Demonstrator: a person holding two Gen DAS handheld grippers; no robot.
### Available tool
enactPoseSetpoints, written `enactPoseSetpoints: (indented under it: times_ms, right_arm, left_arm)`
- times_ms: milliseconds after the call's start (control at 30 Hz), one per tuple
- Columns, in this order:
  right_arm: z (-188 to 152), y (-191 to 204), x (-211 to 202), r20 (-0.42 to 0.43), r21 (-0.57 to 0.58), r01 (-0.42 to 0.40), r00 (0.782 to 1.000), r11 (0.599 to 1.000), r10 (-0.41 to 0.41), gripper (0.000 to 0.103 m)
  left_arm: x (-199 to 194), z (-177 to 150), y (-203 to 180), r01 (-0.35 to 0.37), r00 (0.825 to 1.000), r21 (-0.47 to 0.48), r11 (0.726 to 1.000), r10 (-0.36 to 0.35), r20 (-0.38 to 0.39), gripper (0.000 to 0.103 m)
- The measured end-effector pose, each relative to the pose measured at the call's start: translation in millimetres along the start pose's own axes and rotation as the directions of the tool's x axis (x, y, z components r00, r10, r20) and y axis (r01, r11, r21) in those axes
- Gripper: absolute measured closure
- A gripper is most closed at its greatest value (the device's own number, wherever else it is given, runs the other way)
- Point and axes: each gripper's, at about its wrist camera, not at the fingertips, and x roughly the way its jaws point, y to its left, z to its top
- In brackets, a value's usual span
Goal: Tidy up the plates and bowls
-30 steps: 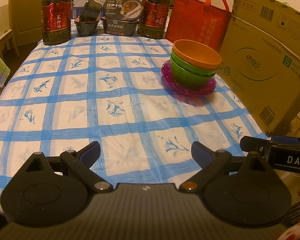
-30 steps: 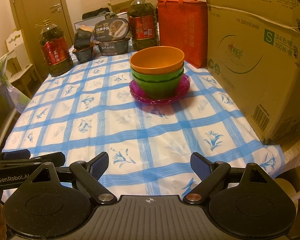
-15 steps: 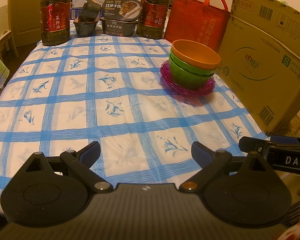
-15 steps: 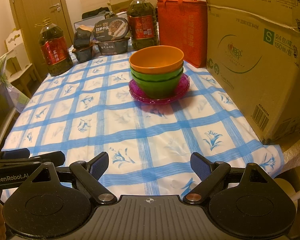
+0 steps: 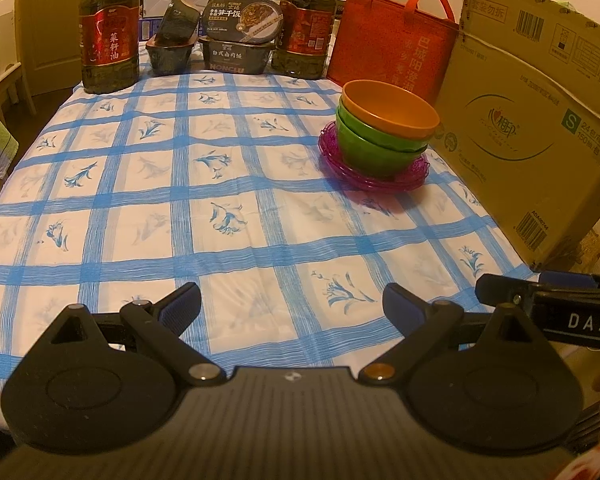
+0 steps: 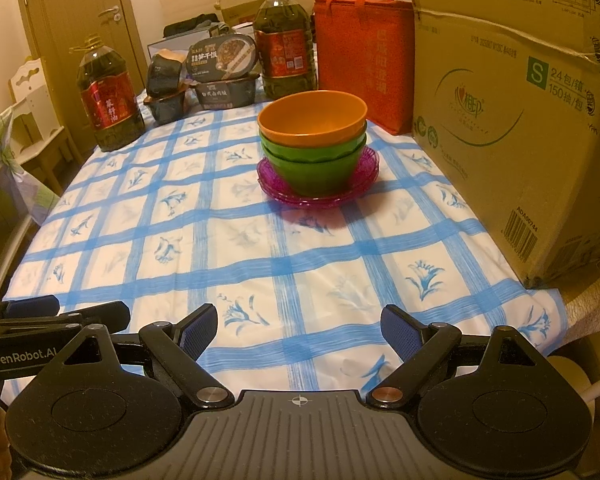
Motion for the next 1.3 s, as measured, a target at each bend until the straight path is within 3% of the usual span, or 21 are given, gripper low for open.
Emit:
enactPoseSetpoints:
  times_ms: [1300]
  right_arm:
    - [1.0,-2.0,-0.9,0.002,-0.001,0.003,1.000,1.000,-0.003,0.015]
  left_arm:
    - [-0.1,1.2,-3.9,0.004,1.000,0.009,1.000,-0.004,0.001,0.006]
